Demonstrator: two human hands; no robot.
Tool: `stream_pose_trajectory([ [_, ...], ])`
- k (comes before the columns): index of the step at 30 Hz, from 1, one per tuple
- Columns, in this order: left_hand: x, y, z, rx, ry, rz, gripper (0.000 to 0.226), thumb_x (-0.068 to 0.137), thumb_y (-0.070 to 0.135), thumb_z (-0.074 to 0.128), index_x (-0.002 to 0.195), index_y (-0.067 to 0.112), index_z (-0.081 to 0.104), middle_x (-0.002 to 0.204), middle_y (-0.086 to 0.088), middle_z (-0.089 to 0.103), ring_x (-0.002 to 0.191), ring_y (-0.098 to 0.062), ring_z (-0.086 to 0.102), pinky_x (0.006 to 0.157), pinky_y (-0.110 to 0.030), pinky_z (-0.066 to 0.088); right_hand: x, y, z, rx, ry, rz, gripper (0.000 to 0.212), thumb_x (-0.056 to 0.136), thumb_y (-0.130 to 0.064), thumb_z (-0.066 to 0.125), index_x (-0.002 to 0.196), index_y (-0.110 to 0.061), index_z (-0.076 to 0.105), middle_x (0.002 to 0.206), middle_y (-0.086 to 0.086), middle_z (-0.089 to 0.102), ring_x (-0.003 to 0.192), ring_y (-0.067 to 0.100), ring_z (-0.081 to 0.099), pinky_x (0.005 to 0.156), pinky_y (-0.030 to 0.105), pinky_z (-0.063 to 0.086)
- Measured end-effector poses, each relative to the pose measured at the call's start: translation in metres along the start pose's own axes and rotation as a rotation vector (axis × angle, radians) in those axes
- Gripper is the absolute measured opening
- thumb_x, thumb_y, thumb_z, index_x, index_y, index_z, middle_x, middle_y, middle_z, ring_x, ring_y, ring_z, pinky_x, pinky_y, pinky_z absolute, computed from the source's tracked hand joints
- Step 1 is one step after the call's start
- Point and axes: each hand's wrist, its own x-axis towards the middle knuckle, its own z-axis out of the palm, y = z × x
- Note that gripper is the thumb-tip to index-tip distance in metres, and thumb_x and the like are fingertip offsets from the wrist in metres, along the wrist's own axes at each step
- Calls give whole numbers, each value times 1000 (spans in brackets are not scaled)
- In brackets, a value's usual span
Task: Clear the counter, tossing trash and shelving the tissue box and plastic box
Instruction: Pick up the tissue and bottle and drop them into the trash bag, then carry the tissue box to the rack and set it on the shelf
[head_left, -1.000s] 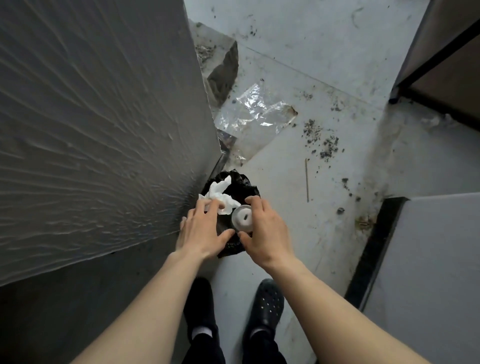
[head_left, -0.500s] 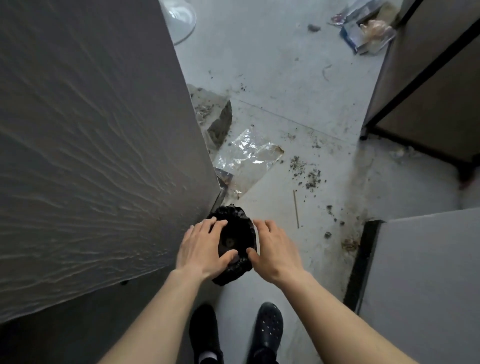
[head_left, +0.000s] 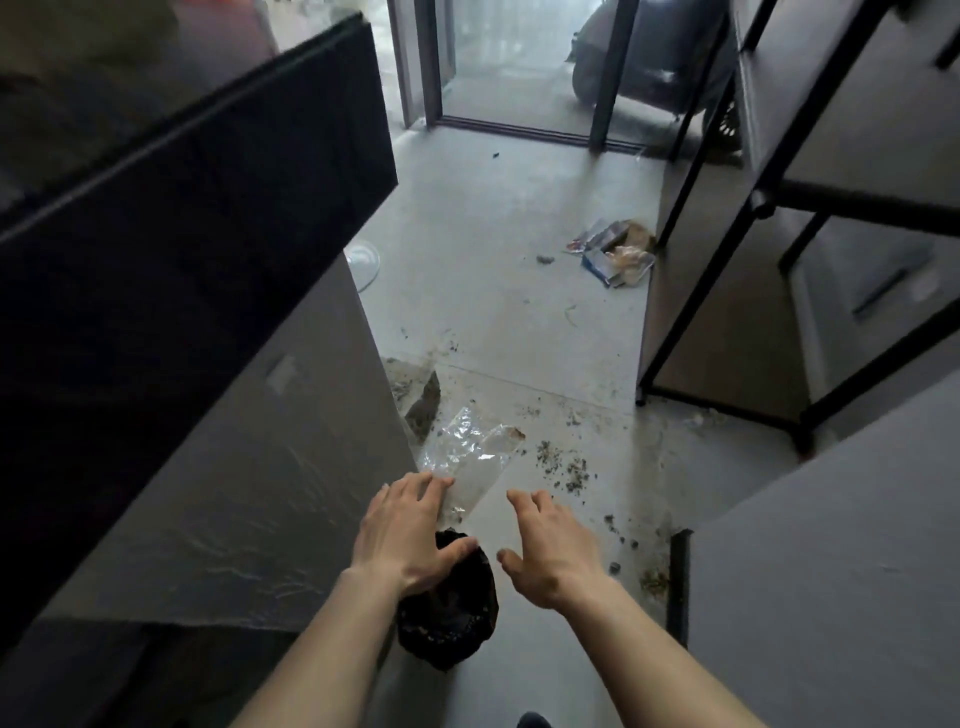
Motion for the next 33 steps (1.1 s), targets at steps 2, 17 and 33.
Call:
stream_pose_trajectory([
  [2,-18,9,-28,5,7,41,88,77,73,54,151,32,30,157,2,36,145,-21,31,121,-40,23,-27,-7,-22,4,28,26,72,95,-42,60,156,-24,26,149,6,43,136,32,44,106,46,47],
  [17,-177,35,-168,84,30,361,85,79,68,60,151,37,27,156,5,36,142,-21,37,115,-39,33,-244,-84,-109,-17,266,213,74,94,-44,64,156,-25,29,152,7,43,139,31,46,111,44,42],
  [33,-267,77,-257,66,158,362,79,81,65,61,148,39,31,149,4,47,135,-20,47,108,-37,41,-346,-88,-184,-129,363,164,74,94,-48,64,157,-26,31,151,6,48,139,30,48,111,45,44],
])
